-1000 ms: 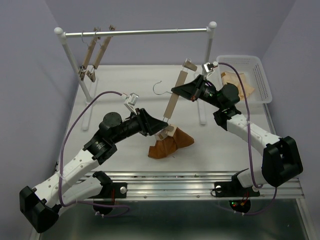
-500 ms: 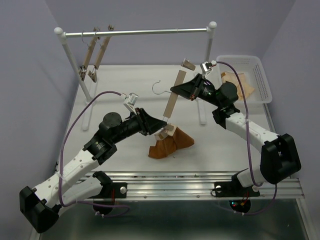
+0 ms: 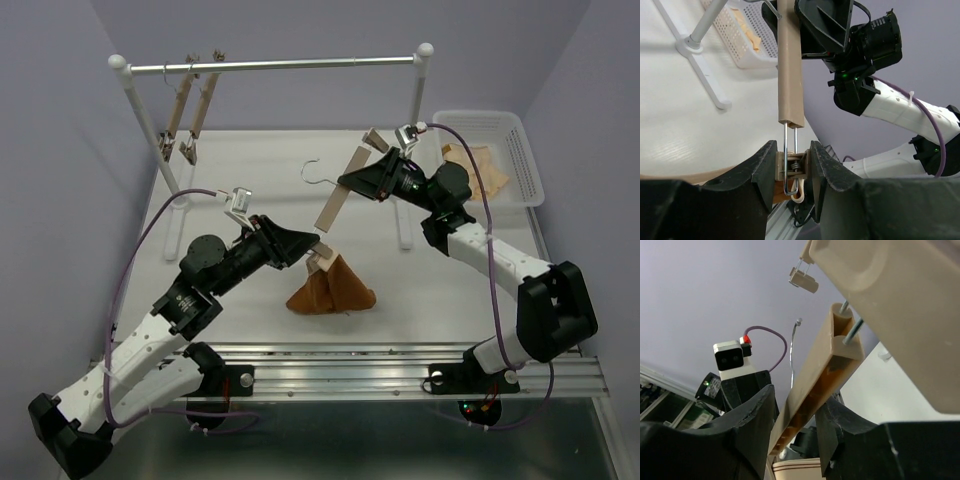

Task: Remove the underwear clipped to the hanger

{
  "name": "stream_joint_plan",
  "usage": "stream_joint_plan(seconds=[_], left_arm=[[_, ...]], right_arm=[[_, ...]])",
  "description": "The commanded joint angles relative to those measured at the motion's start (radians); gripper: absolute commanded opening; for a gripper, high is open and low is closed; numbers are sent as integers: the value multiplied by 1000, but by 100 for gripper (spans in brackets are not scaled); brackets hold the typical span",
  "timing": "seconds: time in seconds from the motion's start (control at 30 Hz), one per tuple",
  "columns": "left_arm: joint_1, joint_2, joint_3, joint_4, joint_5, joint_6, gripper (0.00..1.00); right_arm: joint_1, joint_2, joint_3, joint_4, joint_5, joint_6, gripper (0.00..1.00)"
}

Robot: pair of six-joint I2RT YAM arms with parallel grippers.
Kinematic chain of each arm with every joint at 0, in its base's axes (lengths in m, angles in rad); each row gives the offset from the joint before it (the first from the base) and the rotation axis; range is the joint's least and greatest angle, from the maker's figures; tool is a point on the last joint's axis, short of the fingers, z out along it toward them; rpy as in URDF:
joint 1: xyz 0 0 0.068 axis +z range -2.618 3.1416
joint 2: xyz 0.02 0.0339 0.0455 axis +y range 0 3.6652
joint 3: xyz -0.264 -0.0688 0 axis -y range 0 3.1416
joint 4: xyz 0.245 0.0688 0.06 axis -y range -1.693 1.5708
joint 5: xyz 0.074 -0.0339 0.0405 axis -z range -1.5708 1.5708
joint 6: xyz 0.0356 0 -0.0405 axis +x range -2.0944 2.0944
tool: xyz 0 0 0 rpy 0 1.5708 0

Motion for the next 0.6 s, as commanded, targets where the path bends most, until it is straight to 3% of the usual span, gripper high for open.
stream_joint_plan(seconds=[0.0,0.13,0.2,0.23,0.27,0.4,0.57], left_arm=[[7,1,6,62,-19,-4,0],[7,18,1,88,0,-4,0],[9,23,-2,102,10,-7,0],[9,26,-2,106,16,-7,0],[9,35,-3,121,31,-6,0],[10,90,18,129,126,8,0],[15,216,93,8,236,34,26]], right_arm=[[-1,7,56,68,-32,5,42],[-1,30,62,110,-59,55,42],[-1,41,62,130,-69,68,28],[-1,50,60,140,-66,75,10],[-1,53,60,146,-63,84,1],[-1,59,69,168,-69,72,1],[-1,36,103,105,-69,-16,1]])
